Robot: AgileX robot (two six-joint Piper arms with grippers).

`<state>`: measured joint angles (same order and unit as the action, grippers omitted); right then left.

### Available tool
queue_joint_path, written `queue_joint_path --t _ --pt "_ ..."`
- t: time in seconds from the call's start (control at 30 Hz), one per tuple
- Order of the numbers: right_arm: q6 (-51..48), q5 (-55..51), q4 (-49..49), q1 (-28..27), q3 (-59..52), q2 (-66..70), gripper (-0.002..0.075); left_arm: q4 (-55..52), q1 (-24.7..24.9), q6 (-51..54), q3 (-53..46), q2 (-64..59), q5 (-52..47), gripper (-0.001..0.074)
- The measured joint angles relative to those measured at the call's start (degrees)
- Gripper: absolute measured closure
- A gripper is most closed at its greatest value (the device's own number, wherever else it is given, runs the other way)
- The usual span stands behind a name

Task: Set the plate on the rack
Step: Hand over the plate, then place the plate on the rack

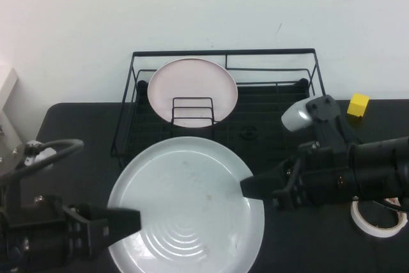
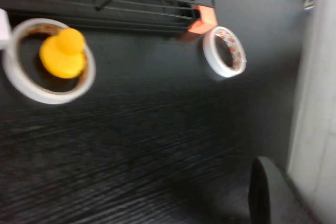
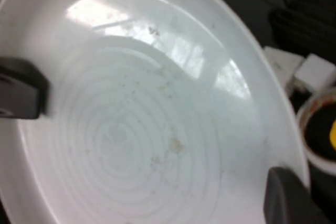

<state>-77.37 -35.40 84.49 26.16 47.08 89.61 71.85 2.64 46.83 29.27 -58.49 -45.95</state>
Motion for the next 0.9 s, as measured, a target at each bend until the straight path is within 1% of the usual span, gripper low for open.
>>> queue_joint_path --t 0.03,0.17,0.27,0.33,0.43,0.5,0.53,0.6,0.67,0.77,0.9 --pt "-2.1 -0.6 1.2 0.0 0.0 0.0 0.0715 -0.5 0.0 0.7 0.0 0.0 0.1 0.0643" --pt "-9.9 -2.3 4.7 -0.1 -0.1 0.0 0.0698 -0.9 -0.4 3.1 0.0 0.0 0.2 0.0651" --pt "-12.1 -4.2 6.6 -0.3 -0.1 0.0 0.064 -0.9 -0.5 5.4 0.0 0.0 0.5 0.0652" --pt "-12.6 -5.6 7.9 -0.5 -0.1 0.0 0.0557 -0.1 -0.5 7.9 0.0 0.0 0.7 0.0652" --pt "-12.8 -8.2 10.4 -0.5 -0.1 0.0 0.0384 1.6 -0.5 12.6 0.0 0.0 0.8 0.0652" --pt "-12.8 -9.3 11.1 -0.5 0.2 0.0 0.0283 2.7 -0.5 16.4 0.0 0.0 1.3 0.0652" --pt "-12.8 -9.8 11.3 -0.5 0.7 0.0 0.0238 3.2 -0.5 19.0 0.0 0.0 1.4 0.0652" --pt "-12.9 -10.9 11.6 -0.6 2.1 -0.1 0.0188 4.0 -0.5 24.2 0.0 0.0 1.9 0.0652" --pt "-12.9 -12.2 11.8 -1.1 3.6 -0.8 0.0163 5.5 -0.5 29.5 0.0 0.0 3.0 0.0652" --pt "-12.9 -15.3 11.8 -3.5 6.4 -2.8 0.0151 7.7 -0.5 34.6 0.1 0.0 6.3 0.0652" --pt "-11.4 -18.5 11.7 -9.1 9.3 -6.4 0.0148 10.3 -0.5 44.1 2.6 0.0 10.6 0.0652"
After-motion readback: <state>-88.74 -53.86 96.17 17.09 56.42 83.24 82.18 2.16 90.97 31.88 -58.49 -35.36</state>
